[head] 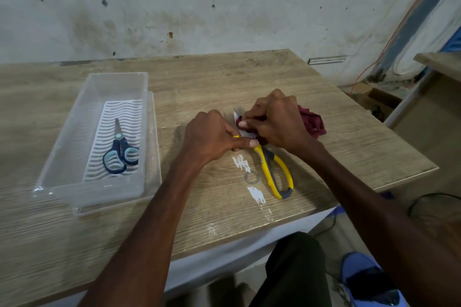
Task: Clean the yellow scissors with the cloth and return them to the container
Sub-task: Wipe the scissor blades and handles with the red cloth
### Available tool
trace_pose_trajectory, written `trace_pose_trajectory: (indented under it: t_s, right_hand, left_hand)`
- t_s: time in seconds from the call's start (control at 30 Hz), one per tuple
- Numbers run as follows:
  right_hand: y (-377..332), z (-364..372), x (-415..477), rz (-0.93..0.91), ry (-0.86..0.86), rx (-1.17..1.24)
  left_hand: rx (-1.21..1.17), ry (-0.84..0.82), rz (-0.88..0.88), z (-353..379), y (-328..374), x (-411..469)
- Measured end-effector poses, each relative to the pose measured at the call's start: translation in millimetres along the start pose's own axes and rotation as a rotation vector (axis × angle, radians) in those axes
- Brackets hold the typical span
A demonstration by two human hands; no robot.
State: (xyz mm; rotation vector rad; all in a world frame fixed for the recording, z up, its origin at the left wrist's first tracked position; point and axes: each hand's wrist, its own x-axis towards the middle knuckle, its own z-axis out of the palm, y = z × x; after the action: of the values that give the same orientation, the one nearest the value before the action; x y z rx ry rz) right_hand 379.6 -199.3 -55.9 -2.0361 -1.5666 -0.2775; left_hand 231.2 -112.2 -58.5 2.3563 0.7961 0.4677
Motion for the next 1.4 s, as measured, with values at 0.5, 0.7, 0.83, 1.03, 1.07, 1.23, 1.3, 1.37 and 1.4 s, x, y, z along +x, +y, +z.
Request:
trace_pose_trajectory:
  t_s: [0.5,0.7,0.83,1.03,1.07,1.23,1.3,1.37,1.4]
  right_hand:
    - [-4,12,21,0.111,0.053,0.096]
    - [0,6,8,-0.017,-0.037,0.133]
    - [-5,13,22,0.058,0.021,0.026]
    - [-4,9,19,0.016,-0.056,0.026]
    - [-3,7,16,-0.008,-0.073,0.032]
    - [-6,15,28,0.05,0.006,-0.047]
    - [-8,20,38,0.113,0.0,-0.021]
    - [-5,15,46,0.2,-0.039,0.093]
    - [-2,9,48,0.232,-0.04,0.146]
  left_hand:
    - [-0.037,-0.001,0.004,2,-3,1]
    - [-0.019,-0.016,0.001,2,-4,4]
    - [0.01,-0.005,0.023,2,-2,3]
    - [-0.02,-0.028,0.005,0,-3,2]
    - [-0.017,-0.026,0.008,-1,-3,3]
    - [0.048,-0.013,0.051,2,-2,3]
    - [0.025,-0.012,0.052,2,-4,3]
    - [-0.008,-0.02,0.035,1,-6,4]
    - [-0.021,-0.027,0.026,1,-7,4]
